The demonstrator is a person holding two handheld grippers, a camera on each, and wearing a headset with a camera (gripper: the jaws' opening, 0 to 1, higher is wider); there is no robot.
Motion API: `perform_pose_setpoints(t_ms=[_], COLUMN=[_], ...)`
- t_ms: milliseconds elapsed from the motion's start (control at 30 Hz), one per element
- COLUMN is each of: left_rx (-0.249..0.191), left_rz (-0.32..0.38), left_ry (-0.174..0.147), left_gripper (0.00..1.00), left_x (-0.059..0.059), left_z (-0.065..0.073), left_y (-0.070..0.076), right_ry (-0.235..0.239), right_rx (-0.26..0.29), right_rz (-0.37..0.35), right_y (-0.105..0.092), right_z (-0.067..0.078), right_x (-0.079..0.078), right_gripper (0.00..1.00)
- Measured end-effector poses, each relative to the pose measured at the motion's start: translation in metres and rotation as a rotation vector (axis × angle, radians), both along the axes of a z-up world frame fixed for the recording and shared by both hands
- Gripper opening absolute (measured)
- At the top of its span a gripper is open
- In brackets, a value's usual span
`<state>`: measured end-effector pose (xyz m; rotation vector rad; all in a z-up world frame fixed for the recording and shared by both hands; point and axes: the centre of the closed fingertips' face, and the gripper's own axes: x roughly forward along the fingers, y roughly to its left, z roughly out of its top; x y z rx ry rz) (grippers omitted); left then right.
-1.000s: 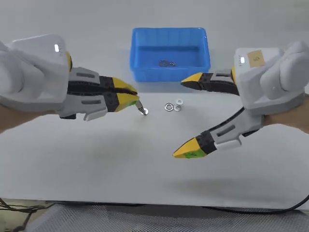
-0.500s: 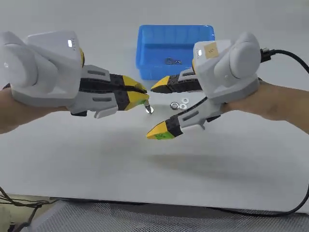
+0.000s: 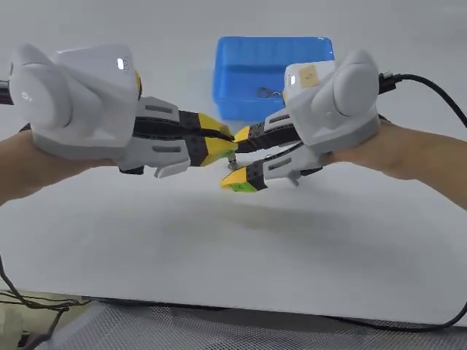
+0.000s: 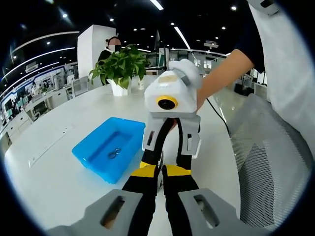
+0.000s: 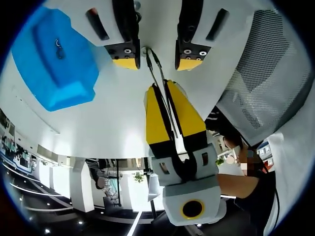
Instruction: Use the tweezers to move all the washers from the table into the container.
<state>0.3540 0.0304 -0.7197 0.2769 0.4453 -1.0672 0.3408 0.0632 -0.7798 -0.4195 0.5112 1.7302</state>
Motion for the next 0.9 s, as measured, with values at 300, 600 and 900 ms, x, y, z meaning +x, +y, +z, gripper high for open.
perform_pose_setpoints(t_ms=[300, 600, 900], left_rx=[0.003, -0.001, -0.047], left_rz=[0.001, 0.026, 0.063], left_ry=[-0.004, 0.012, 0.07], left_gripper=[0.07, 0.07, 0.1], left_x=[0.0014, 0.0052, 0.0072], left_z=[0.0002, 0.0003, 0.0069], left_y=[-0.0017, -0.0022, 0.0008], right_ry=[-0.044, -0.073, -0.046], right_rx=[-0.011, 0.005, 0.026], right_rz=[0.038, 0.04, -0.016], right_y=[-0.0021, -0.002, 0.0], right_z=[-0.0018, -0.0025, -0.0014], right_x=[0.0032, 0.0046, 0.0049], right_gripper=[0.12, 0.09, 0.09])
